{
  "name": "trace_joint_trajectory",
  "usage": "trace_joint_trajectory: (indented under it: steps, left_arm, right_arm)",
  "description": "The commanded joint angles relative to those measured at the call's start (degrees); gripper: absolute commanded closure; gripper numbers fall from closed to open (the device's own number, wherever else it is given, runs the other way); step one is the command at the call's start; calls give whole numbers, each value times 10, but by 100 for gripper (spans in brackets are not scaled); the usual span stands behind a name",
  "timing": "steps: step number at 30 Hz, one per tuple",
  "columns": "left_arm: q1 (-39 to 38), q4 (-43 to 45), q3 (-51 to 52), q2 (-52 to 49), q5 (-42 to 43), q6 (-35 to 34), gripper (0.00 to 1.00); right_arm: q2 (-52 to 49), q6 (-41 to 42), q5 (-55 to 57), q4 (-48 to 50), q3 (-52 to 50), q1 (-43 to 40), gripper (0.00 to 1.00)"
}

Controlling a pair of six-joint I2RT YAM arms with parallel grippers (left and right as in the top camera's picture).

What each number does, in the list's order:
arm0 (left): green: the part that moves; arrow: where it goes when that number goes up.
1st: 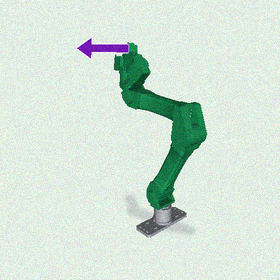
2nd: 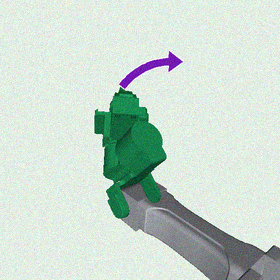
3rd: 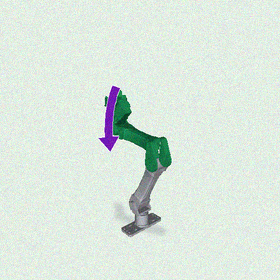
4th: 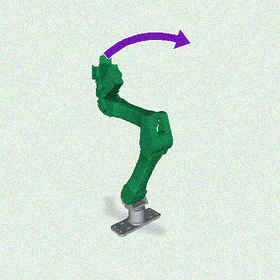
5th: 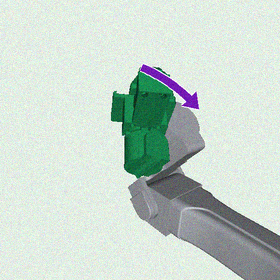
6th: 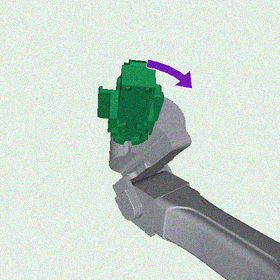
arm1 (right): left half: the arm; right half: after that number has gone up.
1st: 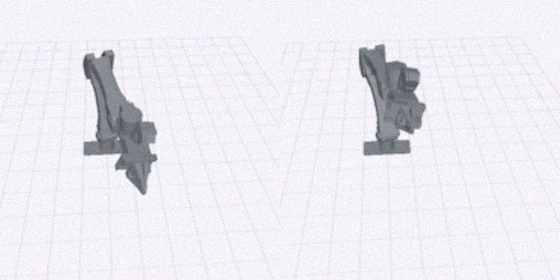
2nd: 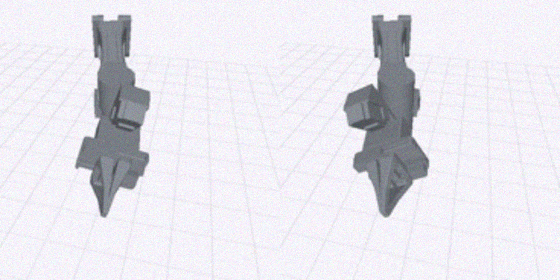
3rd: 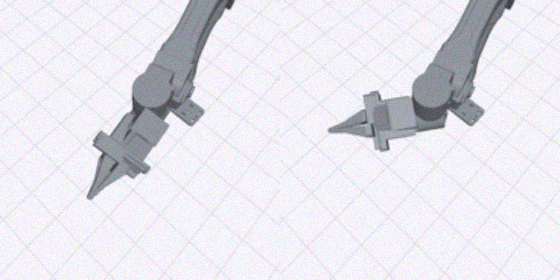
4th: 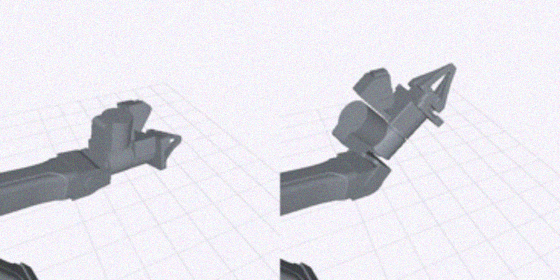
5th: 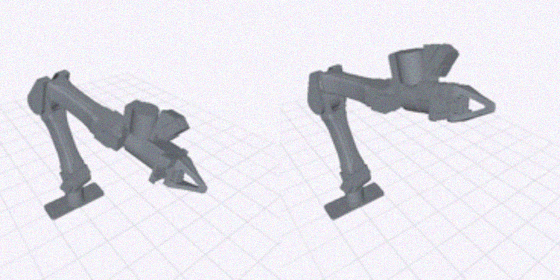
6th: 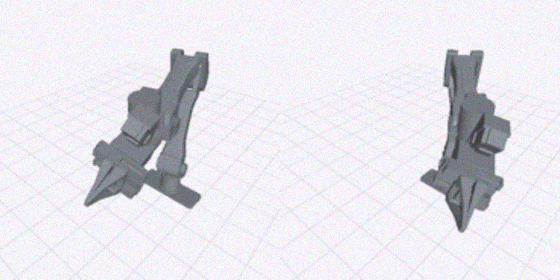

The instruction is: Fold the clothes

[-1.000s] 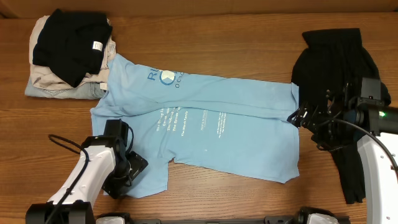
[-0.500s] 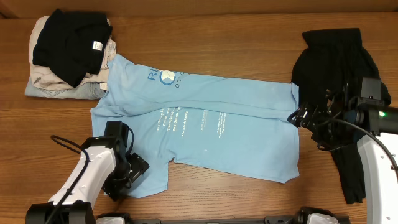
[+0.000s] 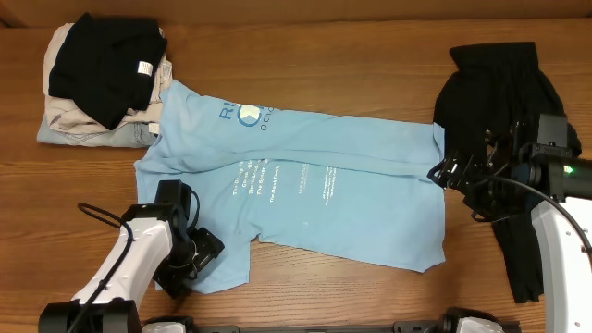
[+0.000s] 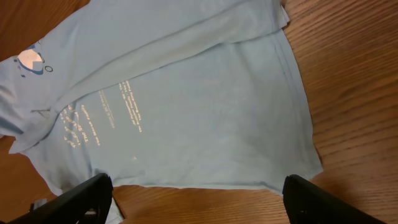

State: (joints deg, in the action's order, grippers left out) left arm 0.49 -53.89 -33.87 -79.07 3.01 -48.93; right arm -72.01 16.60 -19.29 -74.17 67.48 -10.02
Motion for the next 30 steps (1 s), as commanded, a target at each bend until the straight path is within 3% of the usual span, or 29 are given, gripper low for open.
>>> trace_joint_trajectory:
  steps: [1, 4, 6, 7, 8, 11, 12, 17, 24, 30]
  left_arm:
    - [2, 4, 5, 8, -4, 7, 16]
    - [2, 4, 12, 8, -3, 7, 19]
    - [2, 8, 21, 8, -3, 4, 27]
    - [2, 13, 24, 8, 0, 4, 35]
    - [2, 20, 25, 8, 8, 5, 62]
    - [2, 28, 25, 8, 0, 9, 93]
    - [2, 31, 25, 8, 0, 16, 96]
    - [2, 18, -17, 8, -9, 114, 96]
    - [2, -56, -173, 8, -32, 225, 96]
    - [-1, -74, -240, 8, -13, 252, 96]
  right_arm:
    - [1, -3, -3, 3, 0, 2, 9]
    - [1, -3, -3, 3, 0, 2, 9]
    - [1, -3, -3, 7, 0, 2, 9]
    - [1, -3, -3, 8, 0, 2, 9]
    - [1, -3, -3, 9, 0, 2, 9]
    - [1, -3, -3, 11, 0, 2, 9]
    - [1, -3, -3, 11, 0, 2, 9]
    - [1, -1, -3, 9, 0, 2, 19]
    - [1, 42, 27, -3, -1, 10, 35]
    - [1, 95, 57, 5, -49, 44, 40]
